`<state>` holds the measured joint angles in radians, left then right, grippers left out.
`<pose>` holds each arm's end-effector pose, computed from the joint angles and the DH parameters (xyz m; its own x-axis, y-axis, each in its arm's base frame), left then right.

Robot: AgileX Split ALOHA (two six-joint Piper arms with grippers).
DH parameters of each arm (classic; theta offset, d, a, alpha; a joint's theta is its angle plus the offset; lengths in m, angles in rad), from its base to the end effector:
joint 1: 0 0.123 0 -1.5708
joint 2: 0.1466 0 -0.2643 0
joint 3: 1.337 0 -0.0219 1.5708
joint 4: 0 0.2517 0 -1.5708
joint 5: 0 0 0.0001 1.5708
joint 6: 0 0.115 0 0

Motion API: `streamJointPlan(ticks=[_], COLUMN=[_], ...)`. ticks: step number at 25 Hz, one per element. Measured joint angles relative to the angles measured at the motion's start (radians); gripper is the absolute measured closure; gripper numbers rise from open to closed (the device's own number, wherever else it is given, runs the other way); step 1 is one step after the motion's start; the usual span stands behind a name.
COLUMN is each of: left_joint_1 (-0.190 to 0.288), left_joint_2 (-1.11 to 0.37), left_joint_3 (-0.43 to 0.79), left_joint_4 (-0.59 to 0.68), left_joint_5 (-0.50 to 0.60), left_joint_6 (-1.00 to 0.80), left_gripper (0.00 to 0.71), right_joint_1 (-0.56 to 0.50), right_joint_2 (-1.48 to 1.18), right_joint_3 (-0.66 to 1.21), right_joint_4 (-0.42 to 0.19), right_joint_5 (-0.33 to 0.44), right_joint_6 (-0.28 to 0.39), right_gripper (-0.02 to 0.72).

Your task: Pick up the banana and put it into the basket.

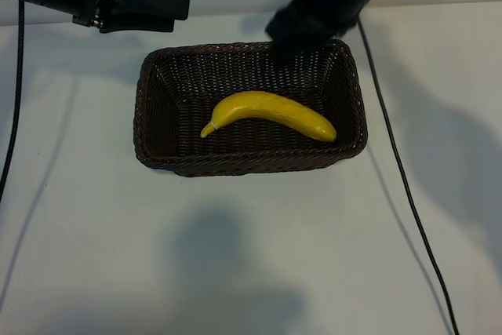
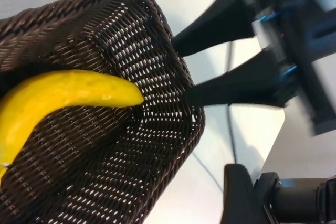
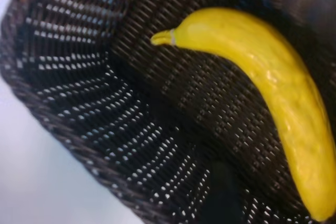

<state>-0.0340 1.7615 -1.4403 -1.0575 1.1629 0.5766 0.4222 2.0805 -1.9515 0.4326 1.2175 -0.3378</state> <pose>0.3663 -0.1045 0.2743 -0.8968 0.0085 -0.4424 0.3623 0.5881 -0.7231 0.3912 0.2254 0.2442 -0.7562 -0.5195 -0.3979 -0.6430 0.7029 0.3042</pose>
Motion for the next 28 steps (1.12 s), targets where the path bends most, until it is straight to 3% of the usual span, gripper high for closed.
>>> streamJointPlan(ticks=[4,12,20,25,28], left_joint_1=[0.0,0.0,0.0,0.0,-0.008], left_joint_2=[0.0,0.0,0.0,0.0,0.0], left_joint_3=[0.0,-0.058,-0.083,-0.083,-0.082], left_joint_4=[0.0,0.0,0.019,0.051,0.102], left_joint_5=[0.0,0.013,0.013,0.013,0.013], left_joint_6=[0.0,-0.022,-0.037,-0.052,-0.061], left_gripper=[0.257,0.257,0.257,0.257,0.257], right_joint_1=[-0.07,-0.236,-0.359,-0.36,-0.36], right_joint_2=[-0.032,-0.079,-0.218,-0.291,-0.293], right_joint_3=[-0.053,-0.013,0.205,0.361,0.414], right_joint_4=[-0.003,-0.004,0.181,0.305,0.346], right_joint_5=[0.002,0.005,0.002,0.004,0.002], right_joint_6=[0.041,0.06,-0.057,-0.17,-0.212], right_gripper=[0.271,0.281,0.281,0.281,0.281])
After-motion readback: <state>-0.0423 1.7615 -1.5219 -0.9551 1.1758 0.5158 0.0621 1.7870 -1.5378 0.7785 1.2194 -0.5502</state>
